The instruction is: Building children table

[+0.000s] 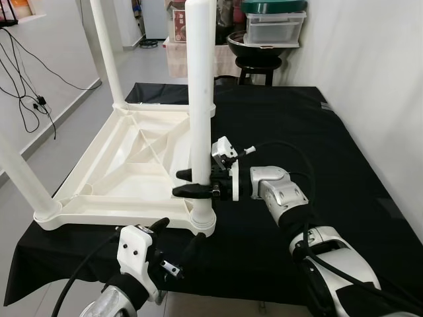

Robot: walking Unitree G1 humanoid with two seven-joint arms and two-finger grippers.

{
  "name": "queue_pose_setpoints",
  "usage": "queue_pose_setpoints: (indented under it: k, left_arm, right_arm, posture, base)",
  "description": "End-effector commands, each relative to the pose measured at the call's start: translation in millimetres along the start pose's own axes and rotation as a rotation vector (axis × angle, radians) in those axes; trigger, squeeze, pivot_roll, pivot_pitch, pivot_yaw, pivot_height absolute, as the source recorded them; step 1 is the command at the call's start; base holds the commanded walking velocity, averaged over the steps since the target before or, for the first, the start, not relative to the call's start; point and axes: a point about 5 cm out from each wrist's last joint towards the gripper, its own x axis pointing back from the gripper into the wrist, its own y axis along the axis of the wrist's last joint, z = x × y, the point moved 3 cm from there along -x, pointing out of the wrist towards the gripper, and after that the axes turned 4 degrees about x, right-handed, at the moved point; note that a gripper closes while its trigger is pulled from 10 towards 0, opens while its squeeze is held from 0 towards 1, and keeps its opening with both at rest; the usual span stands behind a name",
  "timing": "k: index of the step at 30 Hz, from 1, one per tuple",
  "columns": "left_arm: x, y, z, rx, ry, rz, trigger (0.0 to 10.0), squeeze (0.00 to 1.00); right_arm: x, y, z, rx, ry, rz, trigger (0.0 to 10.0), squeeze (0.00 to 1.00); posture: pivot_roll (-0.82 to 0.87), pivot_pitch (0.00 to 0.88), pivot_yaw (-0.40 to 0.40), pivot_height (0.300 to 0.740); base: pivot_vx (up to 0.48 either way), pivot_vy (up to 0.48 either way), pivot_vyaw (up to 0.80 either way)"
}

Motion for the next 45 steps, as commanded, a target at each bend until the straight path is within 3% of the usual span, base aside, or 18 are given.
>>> queue_pose_setpoints:
  k: [1, 10, 11, 13, 14, 15, 16, 18, 25, 26, 28, 29, 33, 36, 41, 42, 43, 45]
  left_arm:
    - [1.1, -3.9, -0.2, 0.008, 0.006, 0.012, 10.0, 0.0]
    - [2.4, -1.4, -2.0, 0.011, 0.005, 0.006, 10.0, 0.0]
    - [3.3, -0.5, -1.8, 0.011, 0.005, 0.004, 10.0, 0.0]
    - [6.2, 1.8, 0.4, 0.009, 0.008, 0.003, 10.0, 0.0]
    - [6.2, 1.8, 0.4, 0.009, 0.008, 0.003, 10.0, 0.0]
    - [7.1, 2.7, 1.0, 0.008, 0.008, 0.003, 10.0, 0.0]
    - [7.4, 2.8, 1.6, 0.007, 0.006, 0.005, 10.0, 0.0]
    - [7.4, 2.3, 1.9, 0.007, 0.004, 0.009, 10.0, 0.0]
    - [5.6, 1.6, 1.2, 0.006, -0.006, 0.012, 10.0, 0.0]
    - [5.2, 1.9, 2.1, 0.004, 0.006, 0.006, 10.0, 0.0]
    - [4.2, 2.4, 3.4, 0.002, 0.021, -0.003, 10.0, 0.0]
    - [3.6, 2.5, 3.8, 0.001, 0.022, -0.004, 10.0, 0.0]
    - [3.0, 2.3, 3.8, 0.002, 0.019, -0.003, 10.0, 0.0]
    - [0.7, 1.0, 3.3, 0.005, 0.011, 0.0, 10.0, 0.0]
    - [0.0, 0.8, 3.3, 0.006, 0.011, -0.001, 10.0, 0.0]
    - [0.0, 0.6, 3.4, 0.006, 0.013, -0.001, 10.0, 0.0]
    - [-0.1, 0.4, 3.7, 0.005, 0.014, -0.001, 10.0, 0.0]
    - [0.0, 0.1, 3.8, 0.005, 0.015, 0.0, 10.0, 0.0]
  right_arm:
    - [2.8, 5.1, -2.1, -0.002, 0.002, -0.035, 0.0, 0.0]
    - [33.3, -3.9, -4.0, 0.041, -0.117, -0.054, 0.0, 0.0]
    - [35.0, -9.9, -2.3, 0.04, -0.196, -0.043, 0.0, 0.0]
    - [36.5, -28.7, -19.0, -0.034, -0.873, 0.003, 0.0, 0.0]
    - [36.5, -28.7, -19.0, -0.034, -0.873, 0.003, 0.0, 0.0]
    - [44.4, -33.6, -20.4, -0.058, -1.07, 0.022, 0.0, 0.0]
    - [31.4, -37.4, 0.4, 0.028, -0.992, 0.074, 0.0, 0.0]
    - [20.5, -37.3, 12.5, 0.035, -0.88, 0.067, 0.0, 0.0]
    - [2.0, -44.5, 29.9, 0.01, -0.698, 0.094, 0.0, 0.0]
    - [2.8, -42.2, 28.0, -0.004, -0.712, 0.094, 10.0, 0.0]
    - [2.3, -35.7, 26.9, -0.083, -0.732, 0.068, 10.0, 0.11]
    - [-3.9, -25.9, 30.8, -0.135, -0.696, 0.022, 10.0, 1.0]
    - [-9.8, -14.1, 32.6, -0.121, -0.634, -0.017, 10.0, 1.0]
    - [-15.3, 18.5, 29.7, 0.009, -0.38, -0.12, 10.0, 1.0]
    - [-17.1, 21.8, 30.0, 0.091, -0.262, -0.101, 10.0, 1.0]
    - [-17.9, 22.6, 28.2, 0.11, -0.216, -0.088, 10.0, 0.27]
    - [-18.2, 23.4, 26.1, 0.125, -0.153, -0.077, 10.0, 0.0]
    - [-18.1, 23.5, 22.1, 0.142, -0.11, -0.053, 10.0, 0.0]
  posture:
    - [0.02, 0.007, -0.012, 0.74]
    - [0.01, 0.029, -0.015, 0.74]
    - [0.0, 0.041, -0.018, 0.74]
    - [-0.03, 0.059, -0.007, 0.74]
    - [-0.03, 0.059, -0.007, 0.74]
    - [-0.03, 0.059, -0.007, 0.74]
    - [-0.02, 0.065, 0.0, 0.74]
    - [-0.03, 0.058, 0.013, 0.74]
    - [-0.01, 0.048, -0.018, 0.74]
    - [-0.01, 0.044, -0.017, 0.74]
    - [-0.01, 0.042, -0.017, 0.74]
    - [-0.01, 0.041, -0.017, 0.74]
    - [-0.01, 0.034, -0.016, 0.74]
    - [0.0, 0.025, -0.016, 0.74]
    - [0.0, 0.024, -0.019, 0.74]
    - [0.01, 0.019, -0.018, 0.74]
    - [0.02, 0.016, -0.018, 0.74]
    - [0.03, 0.013, -0.019, 0.74]
  base:
    - [0.0, 0.0, 0.0]
    - [0.0, 0.0, 0.0]
    - [0.0, 0.0, 0.0]
    - [0.0, 0.0, 0.0]
    - [0.0, 0.0, 0.0]
    - [0.0, 0.0, 0.0]
    - [0.0, 0.0, 0.0]
    - [0.0, 0.0, 0.0]
    - [0.0, 0.0, 0.0]
    - [0.0, 0.0, 0.0]
    - [0.0, 0.0, 0.0]
    - [0.0, 0.0, 0.0]
    - [0.0, 0.0, 0.0]
    - [0.0, 0.0, 0.0]
    - [0.0, 0.0, 0.0]
    - [0.0, 0.0, 0.0]
    - [0.0, 0.0, 0.0]
    - [0.0, 0.0, 0.0]
